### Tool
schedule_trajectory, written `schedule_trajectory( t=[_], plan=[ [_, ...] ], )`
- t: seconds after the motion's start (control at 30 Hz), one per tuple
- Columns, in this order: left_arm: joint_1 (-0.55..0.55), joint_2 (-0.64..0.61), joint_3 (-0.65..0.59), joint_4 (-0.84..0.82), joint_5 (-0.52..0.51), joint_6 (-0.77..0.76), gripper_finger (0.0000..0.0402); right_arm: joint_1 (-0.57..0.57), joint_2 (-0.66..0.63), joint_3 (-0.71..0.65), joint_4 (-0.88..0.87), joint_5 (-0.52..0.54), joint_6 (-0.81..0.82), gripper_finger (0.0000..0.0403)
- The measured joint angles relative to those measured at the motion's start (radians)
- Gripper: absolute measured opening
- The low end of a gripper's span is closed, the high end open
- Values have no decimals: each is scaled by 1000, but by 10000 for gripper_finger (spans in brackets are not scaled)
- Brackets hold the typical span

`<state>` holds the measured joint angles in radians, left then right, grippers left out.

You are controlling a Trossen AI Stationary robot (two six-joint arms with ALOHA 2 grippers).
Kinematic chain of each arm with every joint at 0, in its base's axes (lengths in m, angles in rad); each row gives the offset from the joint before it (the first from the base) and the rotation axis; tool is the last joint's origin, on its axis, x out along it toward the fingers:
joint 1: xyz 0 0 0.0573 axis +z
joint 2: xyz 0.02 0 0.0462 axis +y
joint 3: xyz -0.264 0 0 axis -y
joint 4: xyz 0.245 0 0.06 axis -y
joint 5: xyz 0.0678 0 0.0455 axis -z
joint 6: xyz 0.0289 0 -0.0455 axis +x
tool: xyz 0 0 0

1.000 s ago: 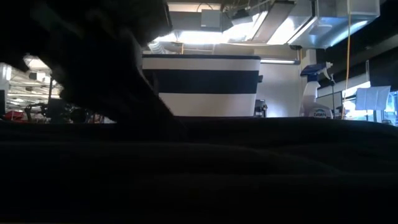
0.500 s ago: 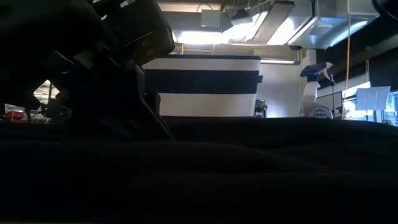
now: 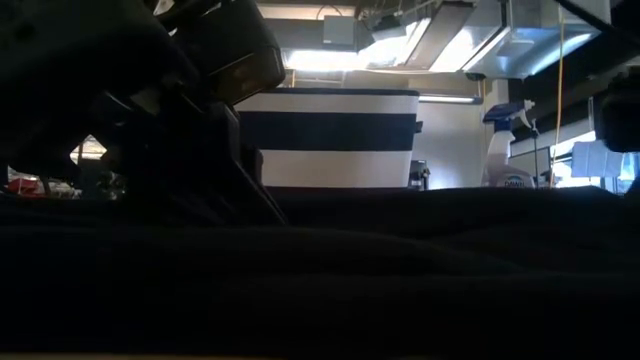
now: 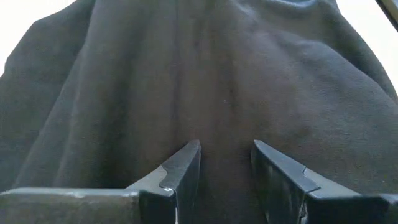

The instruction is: Fold Laundry from Bin

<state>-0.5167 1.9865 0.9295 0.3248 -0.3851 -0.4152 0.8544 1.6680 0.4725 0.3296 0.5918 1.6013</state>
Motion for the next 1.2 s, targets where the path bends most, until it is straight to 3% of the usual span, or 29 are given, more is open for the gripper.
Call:
schedule_trajectory(
  t=[0.2, 0.47, 0.63, 0.87, 1.0, 1.2],
  plan=[
    [0, 0, 0, 1, 0, 0, 141, -53, 57, 48, 3, -63, -89, 169],
    [16, 3, -1, 5, 4, 0, 141, -51, 24, 60, 3, -52, -146, 17],
    [41, 52, 2, 67, 24, 4, 141, -52, -76, 83, -85, -39, -163, 33],
    [72, 102, 4, 145, -6, 37, 141, -71, -167, 172, -101, -31, -236, 15],
    [84, 112, 3, 178, 3, 68, 141, -120, -169, 256, -103, -38, -340, 27],
    [90, 116, 0, 223, 10, 132, 141, -219, -167, 346, -98, -56, -521, 14]
  ],
)
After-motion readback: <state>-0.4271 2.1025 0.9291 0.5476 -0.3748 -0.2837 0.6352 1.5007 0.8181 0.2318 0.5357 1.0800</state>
